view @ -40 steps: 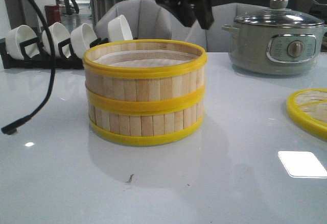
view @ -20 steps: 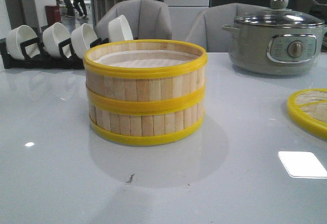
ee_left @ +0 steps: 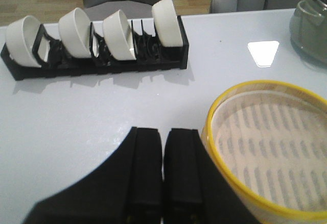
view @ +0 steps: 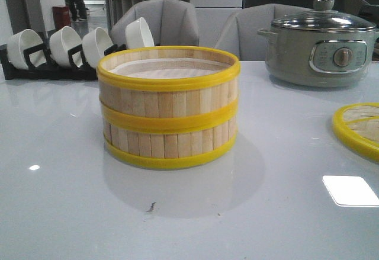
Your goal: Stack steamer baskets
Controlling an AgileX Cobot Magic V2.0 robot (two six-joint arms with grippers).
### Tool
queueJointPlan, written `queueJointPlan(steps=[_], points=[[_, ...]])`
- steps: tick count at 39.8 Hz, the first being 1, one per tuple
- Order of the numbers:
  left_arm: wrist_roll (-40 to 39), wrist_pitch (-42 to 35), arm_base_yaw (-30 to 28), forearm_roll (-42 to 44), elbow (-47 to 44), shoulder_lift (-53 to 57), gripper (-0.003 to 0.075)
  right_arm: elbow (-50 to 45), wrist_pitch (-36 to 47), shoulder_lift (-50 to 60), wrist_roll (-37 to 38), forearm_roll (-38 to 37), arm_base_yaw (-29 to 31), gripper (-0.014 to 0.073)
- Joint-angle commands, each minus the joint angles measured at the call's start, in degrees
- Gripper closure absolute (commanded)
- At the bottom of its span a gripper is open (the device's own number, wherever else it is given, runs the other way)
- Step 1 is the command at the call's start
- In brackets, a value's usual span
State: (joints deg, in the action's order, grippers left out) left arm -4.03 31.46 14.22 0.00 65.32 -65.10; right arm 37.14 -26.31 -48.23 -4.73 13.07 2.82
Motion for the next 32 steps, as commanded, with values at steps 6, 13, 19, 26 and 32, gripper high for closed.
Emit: queueJointPlan(steps=[6, 13, 19, 26, 32], points=[[-0.46, -11.74, -0.90, -0.36, -16.51, 15.55, 0.0636, 1.93, 3.76, 0.28, -0.42, 1.18, 0.05, 0.0148], [-0.46, -15.22, -0.90, -0.36, -28.85, 27.37, 0.0636, 1.93, 3.76, 0.28, -0.42, 1.94, 0.05, 0.0148], [-0.46, -15.76, -0.90, -0.36, -34.80, 33.17, 0.0636, 1.93, 3.55, 0.28, -0.42, 1.94, 0.05, 0.0148], [-0.46, -15.14, -0.90, 0.00, -36.14, 34.57, 0.0636, 1.93, 3.10, 0.28, -0.42, 1.94, 0.05, 0.0148], [-0.46, -15.03, -0.90, 0.00, -36.14, 34.57, 0.0636, 1.93, 2.85, 0.28, -0.42, 1.94, 0.05, 0.0148]])
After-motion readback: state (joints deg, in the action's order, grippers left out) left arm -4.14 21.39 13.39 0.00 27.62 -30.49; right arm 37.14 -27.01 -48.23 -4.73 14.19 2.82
